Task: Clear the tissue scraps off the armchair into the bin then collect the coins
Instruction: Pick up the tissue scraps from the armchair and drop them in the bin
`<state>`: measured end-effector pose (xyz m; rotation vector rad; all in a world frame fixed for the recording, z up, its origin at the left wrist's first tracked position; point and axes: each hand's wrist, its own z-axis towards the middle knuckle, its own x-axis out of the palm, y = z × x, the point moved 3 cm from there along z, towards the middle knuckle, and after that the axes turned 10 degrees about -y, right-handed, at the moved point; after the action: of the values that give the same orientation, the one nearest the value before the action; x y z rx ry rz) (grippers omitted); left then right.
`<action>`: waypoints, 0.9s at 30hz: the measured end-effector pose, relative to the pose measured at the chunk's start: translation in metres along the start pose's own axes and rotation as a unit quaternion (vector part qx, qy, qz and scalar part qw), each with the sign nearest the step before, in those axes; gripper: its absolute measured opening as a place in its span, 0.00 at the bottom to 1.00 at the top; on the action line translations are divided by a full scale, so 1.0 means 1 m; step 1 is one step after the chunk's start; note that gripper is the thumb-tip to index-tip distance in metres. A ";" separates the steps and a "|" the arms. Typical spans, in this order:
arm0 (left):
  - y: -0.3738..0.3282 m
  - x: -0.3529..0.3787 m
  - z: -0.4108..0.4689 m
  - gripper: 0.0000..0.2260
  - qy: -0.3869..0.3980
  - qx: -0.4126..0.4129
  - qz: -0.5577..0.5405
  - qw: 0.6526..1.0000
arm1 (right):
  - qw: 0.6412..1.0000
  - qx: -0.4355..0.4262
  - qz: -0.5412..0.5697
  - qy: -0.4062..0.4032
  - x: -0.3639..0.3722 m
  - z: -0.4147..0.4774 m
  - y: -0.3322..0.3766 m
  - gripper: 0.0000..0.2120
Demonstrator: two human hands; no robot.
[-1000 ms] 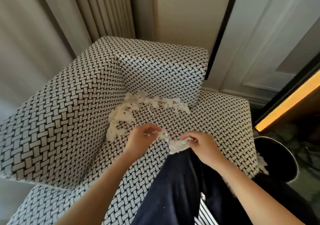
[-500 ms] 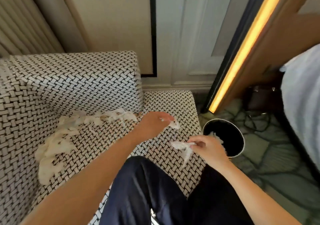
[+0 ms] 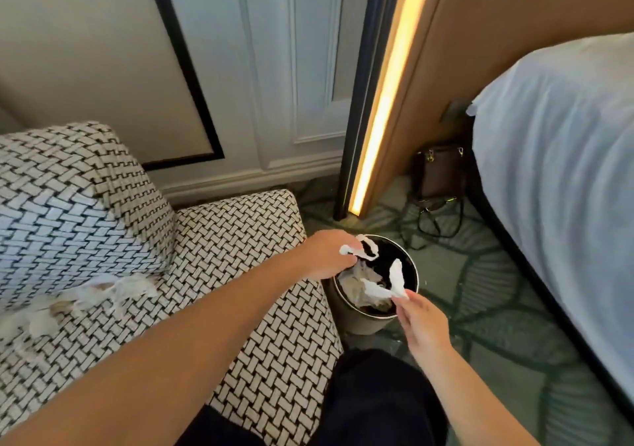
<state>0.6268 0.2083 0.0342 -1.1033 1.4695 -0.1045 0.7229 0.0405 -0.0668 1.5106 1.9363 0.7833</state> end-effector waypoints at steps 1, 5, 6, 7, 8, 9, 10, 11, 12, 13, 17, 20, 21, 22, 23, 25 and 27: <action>-0.004 0.002 0.008 0.17 0.011 0.004 -0.003 1.000 | 0.999 0.025 0.020 -0.006 0.000 0.007 0.000 0.10; -0.006 0.011 0.032 0.20 0.028 0.002 -0.066 0.997 | 0.987 0.120 0.107 -0.016 0.008 0.027 0.001 0.15; -0.004 0.014 0.035 0.21 0.024 -0.003 -0.075 0.997 | 0.981 0.137 0.134 -0.019 0.011 0.032 0.002 0.17; -0.002 0.016 0.036 0.21 0.020 -0.008 -0.080 0.997 | 0.975 0.151 0.160 -0.019 0.015 0.037 0.004 0.17; 0.001 0.018 0.036 0.20 0.019 -0.015 -0.082 0.996 | 0.971 0.158 0.181 -0.013 0.020 0.040 0.006 0.17; 0.005 0.020 0.034 0.19 0.020 -0.020 -0.082 0.996 | 0.968 0.161 0.193 -0.004 0.025 0.043 0.008 0.18; 0.010 0.022 0.032 0.18 0.025 -0.027 -0.080 0.996 | 0.967 0.160 0.197 0.008 0.028 0.044 0.010 0.19; 0.016 0.024 0.029 0.17 0.028 -0.035 -0.081 0.996 | 0.968 0.158 0.194 0.020 0.032 0.045 0.011 0.20; 0.022 0.026 0.025 0.17 0.031 -0.049 -0.088 0.994 | 0.969 0.158 0.187 0.033 0.034 0.046 0.011 0.20; 0.029 0.027 0.021 0.16 0.031 -0.064 -0.099 0.993 | 0.970 0.162 0.179 0.043 0.036 0.046 0.011 0.20; 0.051 0.026 0.002 0.15 0.013 -0.110 -0.132 0.985 | 0.975 0.155 0.133 0.084 0.037 0.033 0.011 0.20; 0.068 0.023 -0.022 0.14 0.006 -0.129 -0.133 0.983 | 0.983 0.125 0.086 0.104 0.036 0.018 0.015 0.19; 0.075 0.019 -0.033 0.14 0.002 -0.138 -0.137 0.981 | 0.985 0.113 0.069 0.112 0.037 0.010 0.017 0.19; 0.082 0.016 -0.046 0.13 -0.002 -0.149 -0.142 0.979 | 0.987 0.102 0.050 0.117 0.037 0.003 0.019 0.18; 0.089 0.012 -0.055 0.13 -0.007 -0.154 -0.143 0.978 | 0.988 0.092 0.034 0.122 0.039 -0.002 0.020 0.17; 0.103 0.001 -0.089 0.13 -0.031 -0.165 -0.142 0.976 | 0.988 0.064 -0.008 0.143 0.046 -0.024 0.022 0.16; 0.116 -0.008 -0.115 0.13 -0.057 -0.185 -0.149 0.970 | 0.984 0.042 -0.041 0.166 0.055 -0.042 0.021 0.16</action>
<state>0.4681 0.2166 -0.0039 -1.6044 1.2388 0.0252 0.6944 0.0940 -0.0267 1.4066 2.2840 0.9786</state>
